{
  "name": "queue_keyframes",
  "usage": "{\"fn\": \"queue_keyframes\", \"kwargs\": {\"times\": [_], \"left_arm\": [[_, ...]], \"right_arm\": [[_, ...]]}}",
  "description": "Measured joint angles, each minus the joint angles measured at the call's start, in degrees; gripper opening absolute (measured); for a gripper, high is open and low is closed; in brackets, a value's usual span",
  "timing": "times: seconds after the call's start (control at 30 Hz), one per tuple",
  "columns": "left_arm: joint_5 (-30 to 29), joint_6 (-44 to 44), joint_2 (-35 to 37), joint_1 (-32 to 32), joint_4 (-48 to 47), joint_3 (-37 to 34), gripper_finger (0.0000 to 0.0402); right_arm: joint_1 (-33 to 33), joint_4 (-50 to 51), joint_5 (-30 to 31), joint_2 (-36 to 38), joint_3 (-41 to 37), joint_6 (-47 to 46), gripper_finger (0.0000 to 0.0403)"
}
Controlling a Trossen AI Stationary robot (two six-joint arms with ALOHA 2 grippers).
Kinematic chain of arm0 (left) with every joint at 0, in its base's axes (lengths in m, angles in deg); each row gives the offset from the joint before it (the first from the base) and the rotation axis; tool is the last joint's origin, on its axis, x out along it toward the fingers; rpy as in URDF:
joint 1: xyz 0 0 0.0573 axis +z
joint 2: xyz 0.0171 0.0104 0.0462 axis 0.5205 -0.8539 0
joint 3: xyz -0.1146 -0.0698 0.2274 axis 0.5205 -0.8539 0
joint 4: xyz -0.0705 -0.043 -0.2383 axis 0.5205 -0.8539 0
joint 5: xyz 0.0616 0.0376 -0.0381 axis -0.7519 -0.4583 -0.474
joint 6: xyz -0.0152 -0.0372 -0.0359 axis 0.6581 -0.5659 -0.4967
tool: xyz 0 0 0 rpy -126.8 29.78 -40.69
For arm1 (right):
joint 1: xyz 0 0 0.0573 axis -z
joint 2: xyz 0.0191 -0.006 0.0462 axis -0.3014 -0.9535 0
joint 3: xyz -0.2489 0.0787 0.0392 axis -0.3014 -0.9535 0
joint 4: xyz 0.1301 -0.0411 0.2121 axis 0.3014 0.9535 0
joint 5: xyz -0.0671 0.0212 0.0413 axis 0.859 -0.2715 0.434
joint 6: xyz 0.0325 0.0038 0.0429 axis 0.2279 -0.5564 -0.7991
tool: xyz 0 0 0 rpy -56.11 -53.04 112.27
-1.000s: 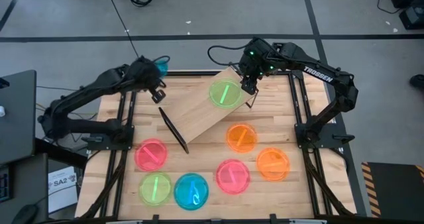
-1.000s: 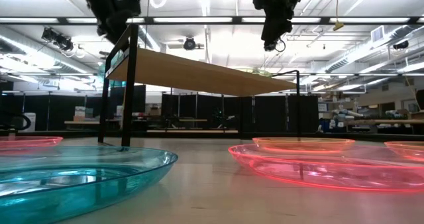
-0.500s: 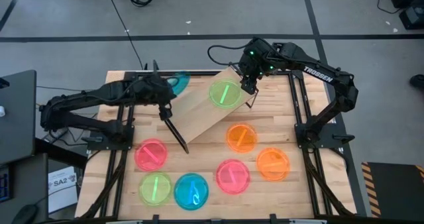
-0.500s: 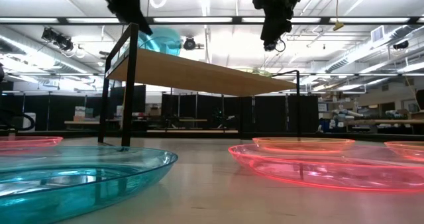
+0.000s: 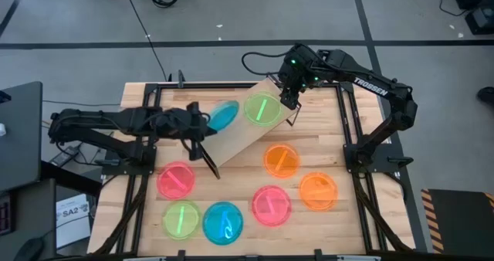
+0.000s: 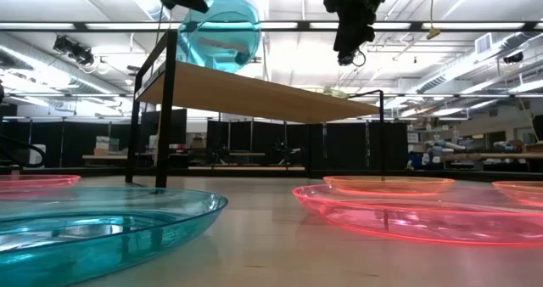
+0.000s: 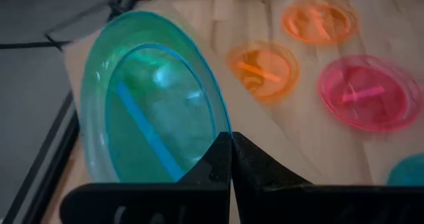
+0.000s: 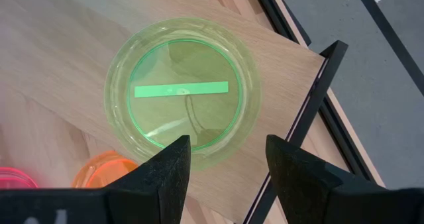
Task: Place and stack plates onto a shelf
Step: Put the top left blue plate on the shelf
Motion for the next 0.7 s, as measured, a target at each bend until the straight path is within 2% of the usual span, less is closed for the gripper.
{"fn": "queue_keyframes", "kwargs": {"times": [0.43,0.7], "left_arm": [[-0.11,1.86,-9.80,-2.23,0.22,-0.03,0.0005],[-0.11,1.84,-11.92,-2.23,0.05,0.01,0.0006]], "right_arm": [[-0.22,0.12,-0.05,-0.01,-0.02,0.00,0.0203],[-0.24,0.01,-0.07,-0.02,-0.02,0.46,0.0203]]}}
